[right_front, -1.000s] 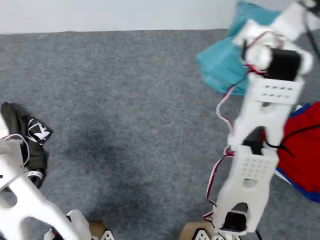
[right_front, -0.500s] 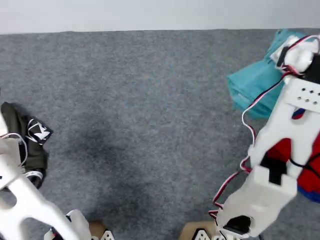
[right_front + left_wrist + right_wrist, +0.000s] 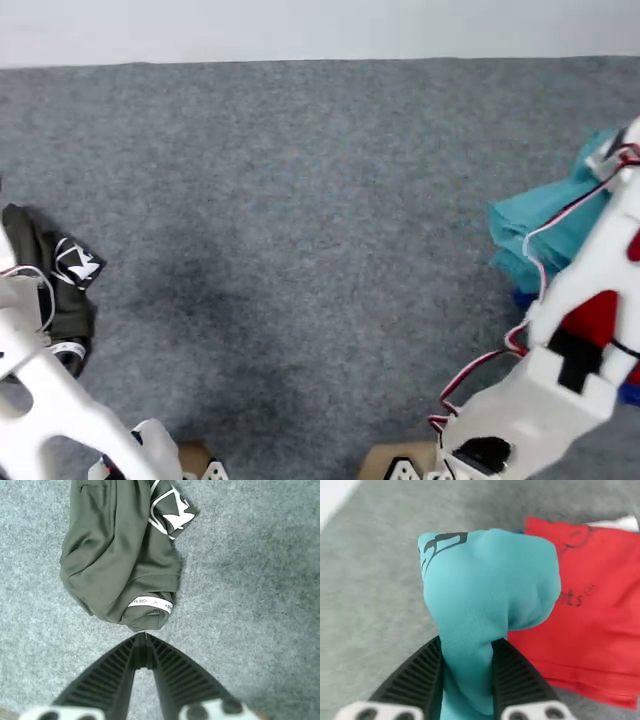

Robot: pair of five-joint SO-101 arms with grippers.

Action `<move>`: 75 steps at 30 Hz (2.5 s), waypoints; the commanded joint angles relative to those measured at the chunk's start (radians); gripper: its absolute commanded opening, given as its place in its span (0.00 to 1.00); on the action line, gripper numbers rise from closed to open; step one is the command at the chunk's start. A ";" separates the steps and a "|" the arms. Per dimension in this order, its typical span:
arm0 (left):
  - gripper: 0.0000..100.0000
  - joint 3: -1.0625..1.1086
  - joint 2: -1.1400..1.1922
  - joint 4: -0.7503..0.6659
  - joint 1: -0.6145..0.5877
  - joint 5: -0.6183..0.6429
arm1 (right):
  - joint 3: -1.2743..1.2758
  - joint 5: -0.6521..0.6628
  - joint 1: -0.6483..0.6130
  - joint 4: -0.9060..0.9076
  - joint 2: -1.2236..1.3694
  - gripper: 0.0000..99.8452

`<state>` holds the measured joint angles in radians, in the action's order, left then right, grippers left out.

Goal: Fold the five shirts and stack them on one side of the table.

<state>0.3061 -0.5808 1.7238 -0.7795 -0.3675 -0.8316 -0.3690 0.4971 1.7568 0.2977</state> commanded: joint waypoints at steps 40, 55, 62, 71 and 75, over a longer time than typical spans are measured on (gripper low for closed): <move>0.00 -0.028 -0.021 0.028 0.115 -0.002 | -0.166 0.181 0.280 0.038 0.124 0.34; 0.00 -0.025 -0.017 0.028 0.117 -0.005 | 0.377 0.173 0.101 -0.079 0.018 0.01; 0.00 0.030 -0.021 0.028 0.117 -0.006 | 0.422 0.172 -0.031 -0.117 0.136 0.01; 0.00 0.030 -0.021 0.026 0.117 -0.006 | 0.393 0.181 -0.130 -0.025 0.090 0.01; 0.00 0.031 -0.021 0.025 0.117 -0.008 | 0.370 0.183 -0.059 -0.021 0.001 0.01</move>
<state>0.3414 -0.5808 1.7254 -0.6690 -0.3675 -0.4020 -0.1849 0.3882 1.7261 0.4158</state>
